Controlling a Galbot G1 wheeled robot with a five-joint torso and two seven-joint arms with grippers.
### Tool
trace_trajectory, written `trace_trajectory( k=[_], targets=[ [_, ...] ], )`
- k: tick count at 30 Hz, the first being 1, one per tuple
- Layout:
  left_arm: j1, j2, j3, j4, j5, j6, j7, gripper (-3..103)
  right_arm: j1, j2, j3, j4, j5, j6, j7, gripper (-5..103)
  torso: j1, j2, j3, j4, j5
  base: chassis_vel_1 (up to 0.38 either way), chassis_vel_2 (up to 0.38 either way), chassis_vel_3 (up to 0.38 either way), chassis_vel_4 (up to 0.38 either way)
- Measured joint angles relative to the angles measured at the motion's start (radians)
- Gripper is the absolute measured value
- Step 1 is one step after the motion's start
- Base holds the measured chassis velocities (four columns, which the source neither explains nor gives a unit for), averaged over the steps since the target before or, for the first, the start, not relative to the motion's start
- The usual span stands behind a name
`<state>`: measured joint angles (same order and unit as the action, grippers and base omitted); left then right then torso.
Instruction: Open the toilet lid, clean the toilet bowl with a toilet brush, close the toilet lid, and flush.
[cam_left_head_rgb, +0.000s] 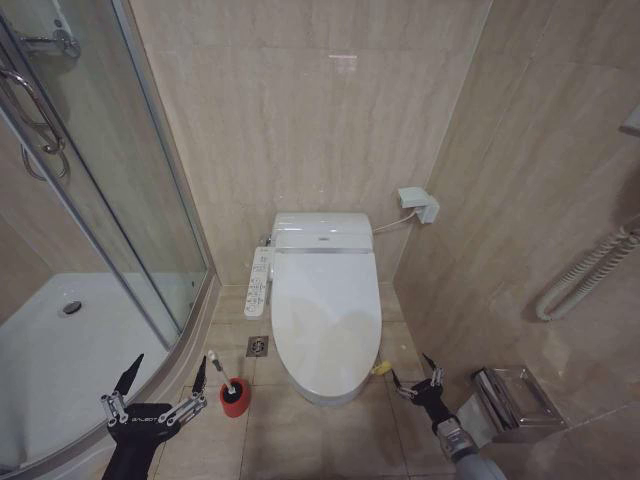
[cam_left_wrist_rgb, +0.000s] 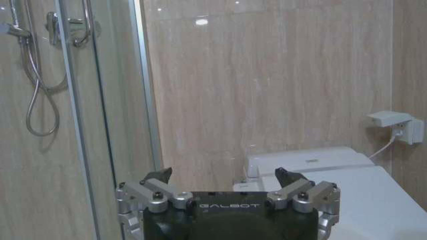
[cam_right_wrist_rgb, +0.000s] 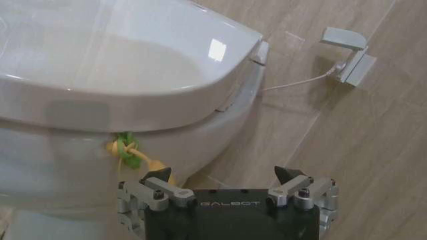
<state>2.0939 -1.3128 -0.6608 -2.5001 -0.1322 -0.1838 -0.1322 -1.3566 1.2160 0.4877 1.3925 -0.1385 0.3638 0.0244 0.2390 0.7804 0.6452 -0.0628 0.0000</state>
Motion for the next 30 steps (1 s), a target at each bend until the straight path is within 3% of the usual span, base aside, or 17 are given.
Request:
trace_trajectory(
  k=[30],
  targets=[
    [0.000,0.000,0.000,0.000,0.000,0.000,0.000,100,-0.062,0.023,-0.023,0.060,-0.002,0.011,-0.022,100,0.000,0.000,0.000,0.0000,0.0000,0.000,0.000,0.000,0.000]
  ],
)
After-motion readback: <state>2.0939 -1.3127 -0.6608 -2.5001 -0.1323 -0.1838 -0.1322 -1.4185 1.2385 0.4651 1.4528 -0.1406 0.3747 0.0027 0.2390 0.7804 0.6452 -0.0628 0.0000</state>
